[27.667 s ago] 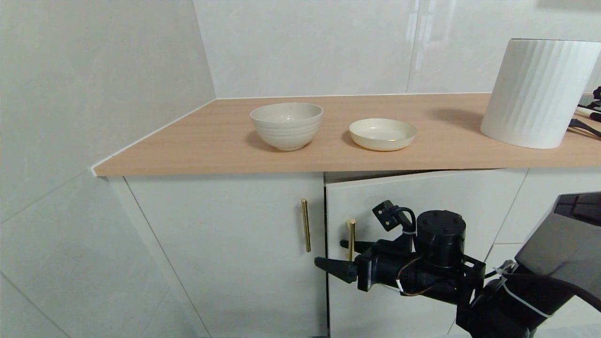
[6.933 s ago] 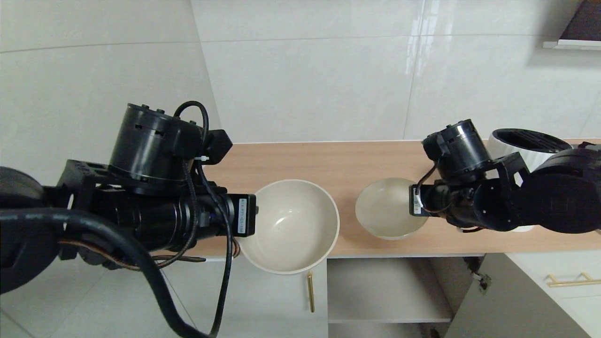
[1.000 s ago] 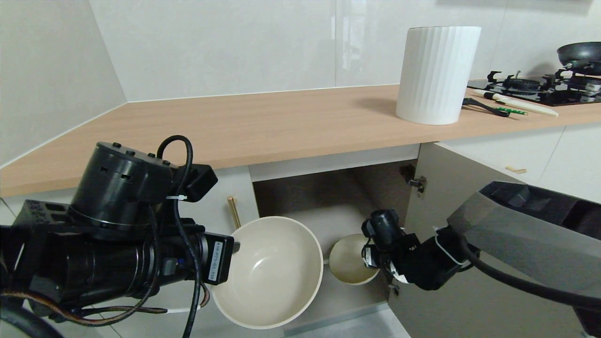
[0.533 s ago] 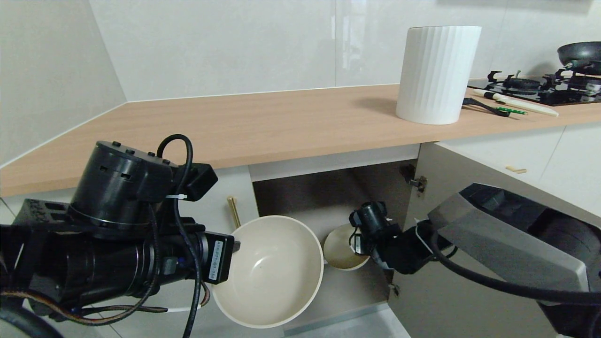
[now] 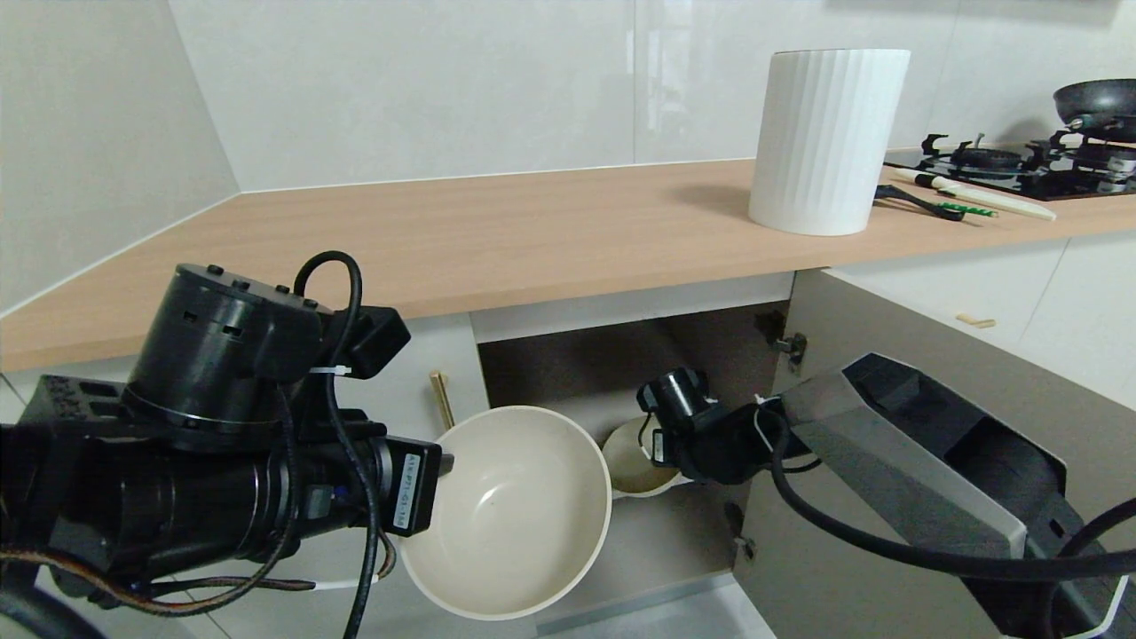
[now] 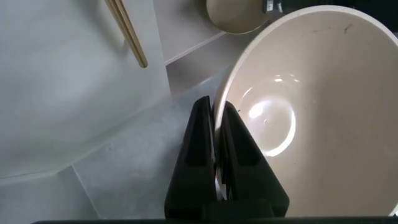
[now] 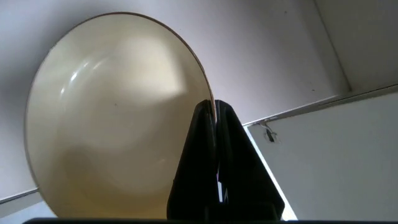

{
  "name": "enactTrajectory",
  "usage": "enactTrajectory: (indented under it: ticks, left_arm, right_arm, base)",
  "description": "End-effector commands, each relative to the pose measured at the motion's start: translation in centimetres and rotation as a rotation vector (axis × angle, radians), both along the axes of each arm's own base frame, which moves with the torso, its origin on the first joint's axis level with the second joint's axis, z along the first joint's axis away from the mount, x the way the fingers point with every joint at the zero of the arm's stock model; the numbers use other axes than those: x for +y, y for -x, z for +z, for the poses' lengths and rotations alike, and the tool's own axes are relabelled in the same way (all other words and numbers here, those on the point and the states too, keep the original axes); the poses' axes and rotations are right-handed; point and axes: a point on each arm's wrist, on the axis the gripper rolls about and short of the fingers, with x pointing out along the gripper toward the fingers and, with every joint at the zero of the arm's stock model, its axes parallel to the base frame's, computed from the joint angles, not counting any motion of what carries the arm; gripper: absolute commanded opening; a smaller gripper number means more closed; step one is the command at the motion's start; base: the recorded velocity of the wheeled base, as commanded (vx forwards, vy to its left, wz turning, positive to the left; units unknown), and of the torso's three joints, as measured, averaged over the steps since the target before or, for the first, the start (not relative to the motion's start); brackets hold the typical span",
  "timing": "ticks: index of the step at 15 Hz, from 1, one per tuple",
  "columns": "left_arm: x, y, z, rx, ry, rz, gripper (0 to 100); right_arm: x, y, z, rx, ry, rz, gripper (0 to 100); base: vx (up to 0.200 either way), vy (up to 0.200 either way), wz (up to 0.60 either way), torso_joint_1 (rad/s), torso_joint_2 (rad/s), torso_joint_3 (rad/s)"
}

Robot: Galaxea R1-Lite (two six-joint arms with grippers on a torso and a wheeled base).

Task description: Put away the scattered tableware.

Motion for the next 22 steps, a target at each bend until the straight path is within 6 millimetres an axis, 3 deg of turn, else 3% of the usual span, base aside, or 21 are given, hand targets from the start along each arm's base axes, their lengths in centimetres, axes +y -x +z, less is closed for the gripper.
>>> enactTrajectory:
  ticks: [1,6,11,17,22]
  left_arm:
    - [0.0,0.0,-0.1,0.002,-0.002,0.001,0]
    - [0.0,-0.1,0.0,-0.001,-0.001,0.003,0]
    - [0.0,-0.1,0.0,-0.003,-0.001,0.004,0]
    - [0.0,0.0,0.0,-0.004,-0.003,0.007,0]
    - [-0.1,-0.2,-0.1,-0.001,-0.004,0.008,0]
  right_arm:
    - [0.5,-0.7,-0.4,0.008,0.004,-0.001,0]
    - [1.4,-1.9,-1.3,0.049,0.012,-0.018,0]
    - [1.5,-1.7,-2.3,0.063,0.012,-0.022,0]
    - [1.9,-2.0,-2.0,0.017,-0.016,-0.018,0]
    - [0.8,-2.9,-1.6,-0.024,-0.019,-0.064,0]
  base:
    - [0.000,0.000,0.00,0.000,0.00,0.000]
    - [0.000,0.000,0.00,0.000,0.00,0.000]
    - [0.000,0.000,0.00,0.000,0.00,0.000]
    - [0.000,0.000,0.00,0.000,0.00,0.000]
    - [0.000,0.000,0.00,0.000,0.00,0.000]
